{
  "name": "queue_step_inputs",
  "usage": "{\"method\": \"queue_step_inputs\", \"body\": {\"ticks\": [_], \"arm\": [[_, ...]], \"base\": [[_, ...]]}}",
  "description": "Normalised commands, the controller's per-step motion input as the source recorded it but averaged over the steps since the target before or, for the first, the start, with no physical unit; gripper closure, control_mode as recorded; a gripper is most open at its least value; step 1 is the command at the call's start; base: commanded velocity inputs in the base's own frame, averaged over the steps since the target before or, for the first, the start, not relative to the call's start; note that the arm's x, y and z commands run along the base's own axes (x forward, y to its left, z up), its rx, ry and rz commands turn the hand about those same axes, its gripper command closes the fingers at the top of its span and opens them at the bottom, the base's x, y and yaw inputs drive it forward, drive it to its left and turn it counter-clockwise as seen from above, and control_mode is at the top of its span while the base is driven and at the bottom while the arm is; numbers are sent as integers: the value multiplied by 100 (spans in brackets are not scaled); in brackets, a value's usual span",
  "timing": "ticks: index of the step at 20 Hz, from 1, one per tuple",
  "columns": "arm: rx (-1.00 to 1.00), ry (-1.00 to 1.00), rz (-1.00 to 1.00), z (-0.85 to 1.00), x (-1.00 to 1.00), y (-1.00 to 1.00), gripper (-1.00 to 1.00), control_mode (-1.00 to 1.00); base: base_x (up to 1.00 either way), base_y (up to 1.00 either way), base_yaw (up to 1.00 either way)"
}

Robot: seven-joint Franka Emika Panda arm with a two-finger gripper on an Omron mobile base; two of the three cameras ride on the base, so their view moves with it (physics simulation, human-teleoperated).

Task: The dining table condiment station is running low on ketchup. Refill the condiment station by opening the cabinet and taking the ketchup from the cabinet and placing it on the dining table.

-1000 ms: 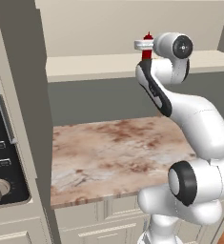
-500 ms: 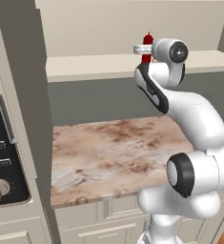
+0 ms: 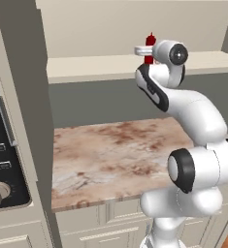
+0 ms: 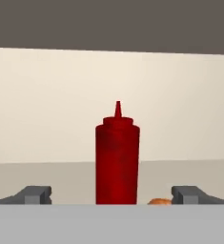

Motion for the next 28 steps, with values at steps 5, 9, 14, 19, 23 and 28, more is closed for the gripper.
{"method": "queue_step_inputs", "body": {"ticks": [5,9,14,19,23,28], "arm": [[0,1,0,-4,28,0,-100,-100],[0,3,0,-1,32,0,-100,-100],[0,1,0,-1,26,-6,-100,-100],[0,0,0,-4,18,-11,-100,-100],[0,0,0,-2,16,-6,100,-100],[0,0,0,-5,2,-7,100,-100]], "base": [[0,0,0],[0,0,0],[0,0,0],[0,0,0],[0,0,0],[0,0,0]]}}
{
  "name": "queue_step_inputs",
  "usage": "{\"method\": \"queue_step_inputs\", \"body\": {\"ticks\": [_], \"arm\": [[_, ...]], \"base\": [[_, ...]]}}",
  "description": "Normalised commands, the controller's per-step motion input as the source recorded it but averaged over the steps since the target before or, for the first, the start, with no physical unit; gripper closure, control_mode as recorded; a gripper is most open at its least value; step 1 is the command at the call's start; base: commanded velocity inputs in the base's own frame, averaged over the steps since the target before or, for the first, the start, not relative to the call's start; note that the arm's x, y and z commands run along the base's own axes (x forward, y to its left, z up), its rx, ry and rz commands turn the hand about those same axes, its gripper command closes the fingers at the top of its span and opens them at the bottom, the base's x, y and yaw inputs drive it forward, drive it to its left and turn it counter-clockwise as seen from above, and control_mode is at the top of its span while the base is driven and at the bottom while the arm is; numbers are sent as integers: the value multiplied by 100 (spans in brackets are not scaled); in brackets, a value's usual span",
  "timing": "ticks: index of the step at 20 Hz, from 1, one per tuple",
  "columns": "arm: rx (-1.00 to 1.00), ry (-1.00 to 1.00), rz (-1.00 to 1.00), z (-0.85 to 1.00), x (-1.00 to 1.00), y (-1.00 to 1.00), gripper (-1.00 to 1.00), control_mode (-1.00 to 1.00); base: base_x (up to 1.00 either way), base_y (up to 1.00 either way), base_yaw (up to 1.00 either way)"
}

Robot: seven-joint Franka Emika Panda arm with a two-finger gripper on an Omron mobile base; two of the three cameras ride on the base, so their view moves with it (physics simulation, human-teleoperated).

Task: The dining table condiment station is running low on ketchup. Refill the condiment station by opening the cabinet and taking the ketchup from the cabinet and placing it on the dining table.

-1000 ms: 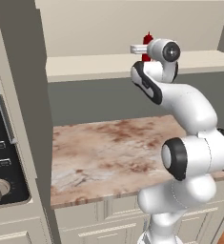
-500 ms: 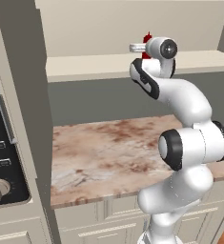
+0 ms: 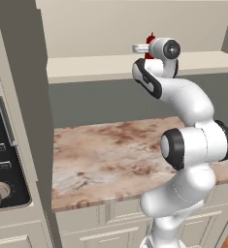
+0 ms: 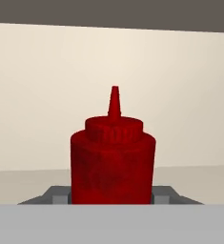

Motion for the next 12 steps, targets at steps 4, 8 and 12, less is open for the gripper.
{"method": "queue_step_inputs", "body": {"ticks": [4,8,12], "arm": [[0,5,0,0,4,0,100,-100],[0,1,0,0,0,0,100,-100],[0,0,0,0,0,0,100,-100]], "base": [[0,0,0],[0,0,0],[0,0,0]]}}
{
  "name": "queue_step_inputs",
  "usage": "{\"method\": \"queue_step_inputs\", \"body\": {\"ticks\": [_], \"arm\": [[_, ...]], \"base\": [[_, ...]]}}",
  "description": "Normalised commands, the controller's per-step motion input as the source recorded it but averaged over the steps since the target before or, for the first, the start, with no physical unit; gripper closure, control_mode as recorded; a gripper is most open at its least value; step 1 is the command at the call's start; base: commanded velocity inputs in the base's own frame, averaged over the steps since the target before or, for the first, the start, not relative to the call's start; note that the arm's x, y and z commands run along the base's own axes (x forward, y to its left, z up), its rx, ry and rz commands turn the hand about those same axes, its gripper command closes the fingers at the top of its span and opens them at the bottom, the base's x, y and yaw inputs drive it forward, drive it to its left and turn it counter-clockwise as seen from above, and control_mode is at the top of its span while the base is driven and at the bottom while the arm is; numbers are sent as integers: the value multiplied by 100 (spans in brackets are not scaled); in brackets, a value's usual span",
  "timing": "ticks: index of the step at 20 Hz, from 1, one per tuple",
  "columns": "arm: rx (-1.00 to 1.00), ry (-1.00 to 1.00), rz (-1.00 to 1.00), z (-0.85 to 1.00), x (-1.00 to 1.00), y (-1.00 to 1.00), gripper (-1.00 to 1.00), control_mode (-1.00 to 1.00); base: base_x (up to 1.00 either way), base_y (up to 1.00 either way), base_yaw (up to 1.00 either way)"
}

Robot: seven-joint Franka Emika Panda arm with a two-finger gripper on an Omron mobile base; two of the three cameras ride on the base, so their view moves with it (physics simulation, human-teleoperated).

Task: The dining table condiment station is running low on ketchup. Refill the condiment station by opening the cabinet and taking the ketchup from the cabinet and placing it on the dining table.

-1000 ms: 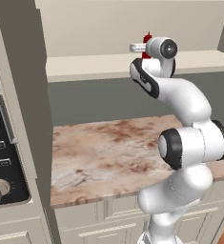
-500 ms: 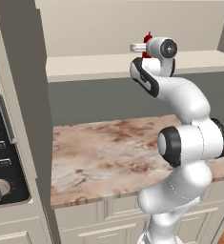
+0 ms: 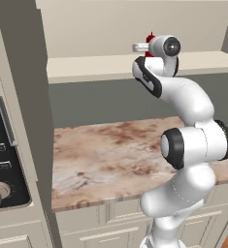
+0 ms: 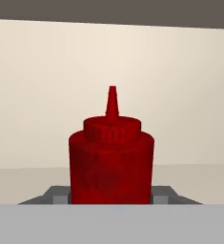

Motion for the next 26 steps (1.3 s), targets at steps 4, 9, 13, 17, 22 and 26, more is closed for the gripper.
{"method": "queue_step_inputs", "body": {"ticks": [4,9,13,17,22,26], "arm": [[1,-1,0,0,-9,1,100,-100],[1,-4,3,19,-64,1,100,-100],[0,-6,10,11,-94,0,100,-100],[0,-1,13,1,-100,0,100,-100],[0,-3,15,5,-99,0,100,-100],[0,-1,14,6,-100,0,100,-100]], "base": [[0,0,0],[0,0,0],[0,0,0],[0,0,0],[0,0,0],[0,0,0]]}}
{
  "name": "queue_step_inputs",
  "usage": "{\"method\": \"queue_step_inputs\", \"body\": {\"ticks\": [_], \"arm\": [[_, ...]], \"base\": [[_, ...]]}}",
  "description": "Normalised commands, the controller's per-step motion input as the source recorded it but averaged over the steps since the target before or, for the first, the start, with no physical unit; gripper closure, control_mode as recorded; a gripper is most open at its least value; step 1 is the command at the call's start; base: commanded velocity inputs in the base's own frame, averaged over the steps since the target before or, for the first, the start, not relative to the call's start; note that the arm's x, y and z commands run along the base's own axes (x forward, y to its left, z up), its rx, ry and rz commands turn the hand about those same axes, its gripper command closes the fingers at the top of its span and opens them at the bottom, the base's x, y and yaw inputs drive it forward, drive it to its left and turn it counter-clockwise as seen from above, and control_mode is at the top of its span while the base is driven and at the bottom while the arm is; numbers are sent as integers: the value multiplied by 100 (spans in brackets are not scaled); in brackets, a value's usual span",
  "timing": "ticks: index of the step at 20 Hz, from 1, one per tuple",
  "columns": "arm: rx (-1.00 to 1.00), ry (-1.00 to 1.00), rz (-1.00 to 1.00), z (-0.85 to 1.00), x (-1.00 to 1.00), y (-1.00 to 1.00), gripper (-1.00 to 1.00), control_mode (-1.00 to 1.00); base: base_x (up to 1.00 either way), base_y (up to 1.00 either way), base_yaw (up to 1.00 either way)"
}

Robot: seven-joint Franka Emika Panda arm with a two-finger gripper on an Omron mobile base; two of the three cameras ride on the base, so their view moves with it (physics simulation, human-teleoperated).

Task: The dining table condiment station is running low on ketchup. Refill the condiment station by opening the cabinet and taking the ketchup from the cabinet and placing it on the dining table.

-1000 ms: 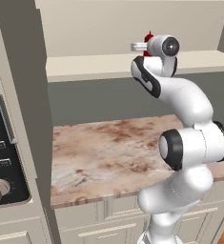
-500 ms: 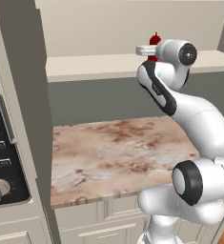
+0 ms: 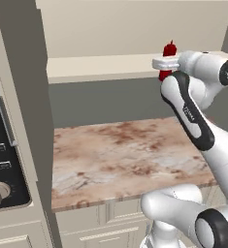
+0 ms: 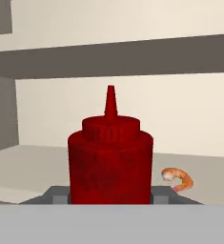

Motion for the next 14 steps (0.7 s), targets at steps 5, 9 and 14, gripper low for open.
{"method": "queue_step_inputs", "body": {"ticks": [5,9,14], "arm": [[-5,0,14,1,-100,-1,100,-100],[-10,0,17,0,-100,0,100,-100],[-2,1,12,-1,-73,5,100,-100]], "base": [[0,0,0],[0,0,0],[0,0,0]]}}
